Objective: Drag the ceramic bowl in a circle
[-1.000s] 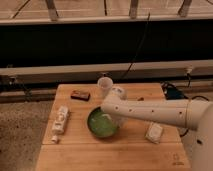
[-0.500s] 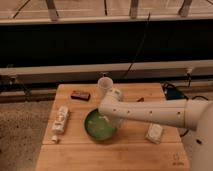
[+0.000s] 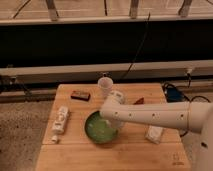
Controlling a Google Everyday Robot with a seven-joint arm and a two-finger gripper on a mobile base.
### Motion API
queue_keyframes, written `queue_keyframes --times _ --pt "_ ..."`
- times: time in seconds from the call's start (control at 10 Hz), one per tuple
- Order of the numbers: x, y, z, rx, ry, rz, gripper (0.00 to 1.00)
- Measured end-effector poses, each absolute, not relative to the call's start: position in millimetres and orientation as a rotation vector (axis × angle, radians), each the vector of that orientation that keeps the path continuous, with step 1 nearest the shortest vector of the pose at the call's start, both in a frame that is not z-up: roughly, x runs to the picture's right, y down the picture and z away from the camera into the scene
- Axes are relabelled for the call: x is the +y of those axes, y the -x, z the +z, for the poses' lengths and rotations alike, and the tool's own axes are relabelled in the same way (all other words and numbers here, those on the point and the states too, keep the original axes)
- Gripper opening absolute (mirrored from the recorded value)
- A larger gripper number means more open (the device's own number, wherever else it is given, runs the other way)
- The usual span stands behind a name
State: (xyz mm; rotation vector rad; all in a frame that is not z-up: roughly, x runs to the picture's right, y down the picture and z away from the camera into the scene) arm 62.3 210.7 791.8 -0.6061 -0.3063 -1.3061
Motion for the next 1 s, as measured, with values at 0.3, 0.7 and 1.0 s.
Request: queue_keyframes --times 0.3,0.7,1.0 --pt "208 -72 788 -0.306 0.606 -1.31 0.0" --pt "217 -60 779 -0.329 0.604 -1.317 0.0" --pt "221 -58 774 -0.34 0.602 -1.331 0.0"
